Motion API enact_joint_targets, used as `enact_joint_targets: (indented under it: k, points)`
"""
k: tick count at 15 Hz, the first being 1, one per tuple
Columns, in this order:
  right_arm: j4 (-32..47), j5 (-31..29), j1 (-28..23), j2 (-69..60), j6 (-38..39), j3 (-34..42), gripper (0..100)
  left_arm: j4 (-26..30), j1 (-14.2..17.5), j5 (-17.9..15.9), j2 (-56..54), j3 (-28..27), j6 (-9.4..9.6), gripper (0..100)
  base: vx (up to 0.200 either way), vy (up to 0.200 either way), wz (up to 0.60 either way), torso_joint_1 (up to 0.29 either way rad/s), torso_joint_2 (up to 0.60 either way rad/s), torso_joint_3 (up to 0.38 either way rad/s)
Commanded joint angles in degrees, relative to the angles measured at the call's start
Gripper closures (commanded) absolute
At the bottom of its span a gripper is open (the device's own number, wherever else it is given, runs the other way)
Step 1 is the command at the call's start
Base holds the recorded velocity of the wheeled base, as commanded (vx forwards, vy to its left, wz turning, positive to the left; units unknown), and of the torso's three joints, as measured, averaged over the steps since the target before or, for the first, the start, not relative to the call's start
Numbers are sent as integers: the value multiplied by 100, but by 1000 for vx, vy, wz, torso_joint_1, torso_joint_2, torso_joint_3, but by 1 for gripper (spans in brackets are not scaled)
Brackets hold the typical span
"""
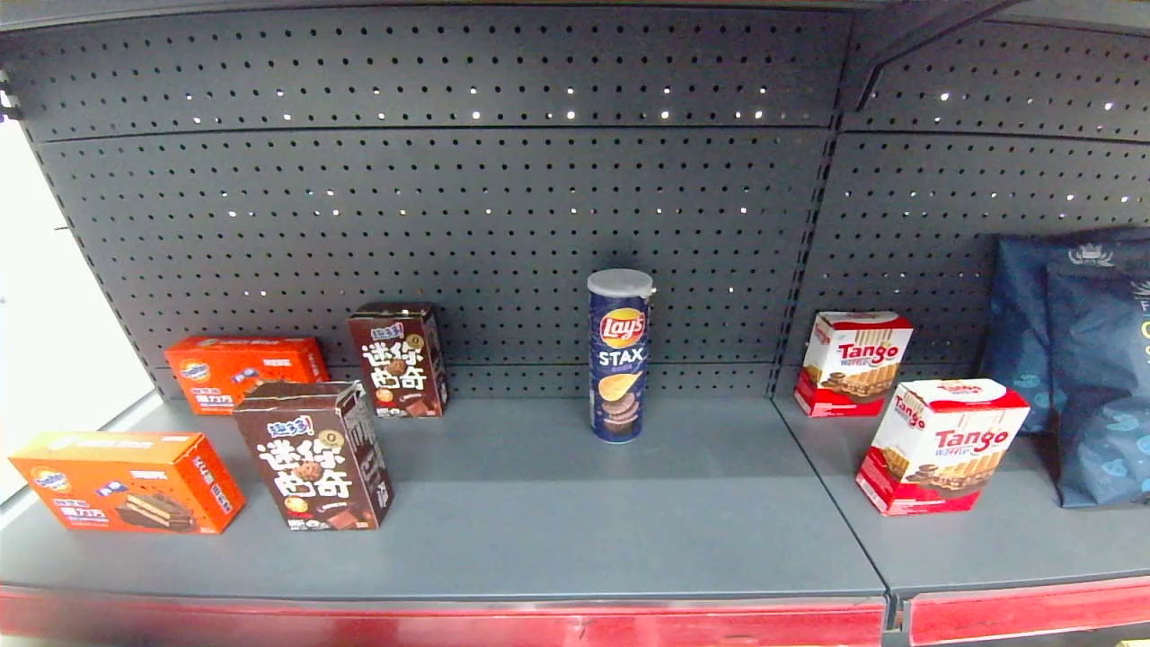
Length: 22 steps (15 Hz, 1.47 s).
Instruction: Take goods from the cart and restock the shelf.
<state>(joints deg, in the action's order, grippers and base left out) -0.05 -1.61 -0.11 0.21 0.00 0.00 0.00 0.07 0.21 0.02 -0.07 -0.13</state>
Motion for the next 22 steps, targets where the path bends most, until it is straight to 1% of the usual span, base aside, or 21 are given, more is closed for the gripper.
enact_joint_targets:
  k: [1, 6, 10, 22]
  points:
    - [-4, 3, 2, 6, 0, 0, 0, 0, 1, -3, -2, -1, -4, 0, 0, 0, 0, 0, 0, 0]
    - [-4, -6, 2, 6, 0, 0, 0, 0, -7, -12, -2, -1, 22, 0, 0, 0, 0, 0, 0, 0]
    - [-4, -6, 2, 6, 0, 0, 0, 0, -7, -12, -2, -1, -4, 0, 0, 0, 0, 0, 0, 0]
    - [-4, 12, 2, 14, 0, 0, 0, 0, -7, -30, -2, -1, 5, 0, 0, 0, 0, 0, 0, 0]
